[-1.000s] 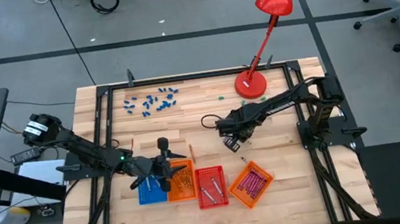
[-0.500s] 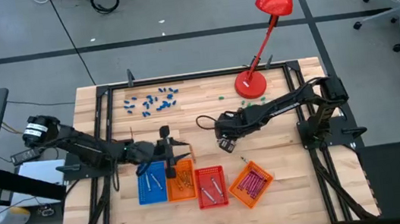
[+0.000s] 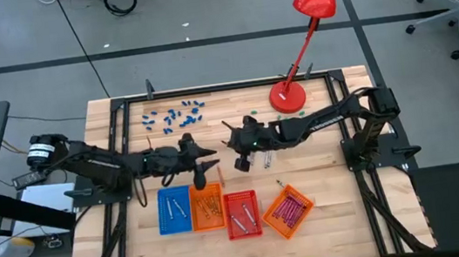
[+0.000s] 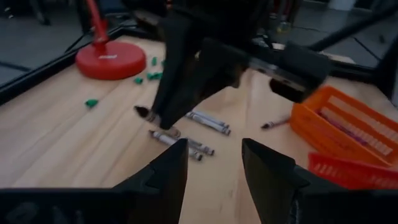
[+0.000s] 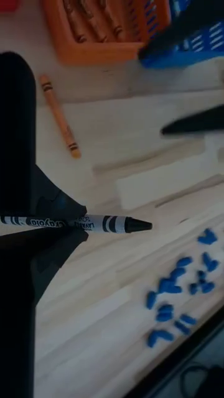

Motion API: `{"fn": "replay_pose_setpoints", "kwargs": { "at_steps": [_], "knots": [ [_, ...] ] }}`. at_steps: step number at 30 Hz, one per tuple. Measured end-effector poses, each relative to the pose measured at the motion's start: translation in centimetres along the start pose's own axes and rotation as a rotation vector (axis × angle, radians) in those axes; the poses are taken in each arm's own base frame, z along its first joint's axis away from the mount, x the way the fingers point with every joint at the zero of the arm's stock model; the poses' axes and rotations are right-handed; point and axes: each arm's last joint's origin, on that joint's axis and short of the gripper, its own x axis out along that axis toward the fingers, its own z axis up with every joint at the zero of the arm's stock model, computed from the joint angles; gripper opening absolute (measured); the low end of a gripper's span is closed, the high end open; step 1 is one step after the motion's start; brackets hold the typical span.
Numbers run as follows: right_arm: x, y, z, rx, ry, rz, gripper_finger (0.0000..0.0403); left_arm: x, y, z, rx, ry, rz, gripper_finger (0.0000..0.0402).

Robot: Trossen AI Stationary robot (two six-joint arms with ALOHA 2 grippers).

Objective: Sort crayons
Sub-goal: Put the black crayon into the blue bin

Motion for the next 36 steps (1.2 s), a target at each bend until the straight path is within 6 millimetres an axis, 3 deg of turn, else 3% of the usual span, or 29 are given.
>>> {"fn": "replay_pose_setpoints", "kwargs": {
  "at_steps": [10, 18, 36],
  "knots": [
    [1.0, -2.2, -1.1, -0.023, -0.187, 0.103, 0.0027, 0.4, 2.1, 0.1, -0.039, 0.010, 0.110, 0.0164],
    [0.7, -3.4, -0.3, 0.000, -0.430, 0.197, 0.0027, 0.5, 3.4, 0.0, -0.043, 0.034, 0.164, 0.0164],
    [0.0, -3.3, 1.1, -0.067, -0.604, 0.259, 0.0027, 0.4, 2.1, 0.9, 0.054, -0.069, 0.104, 0.0164]
  ]
}}
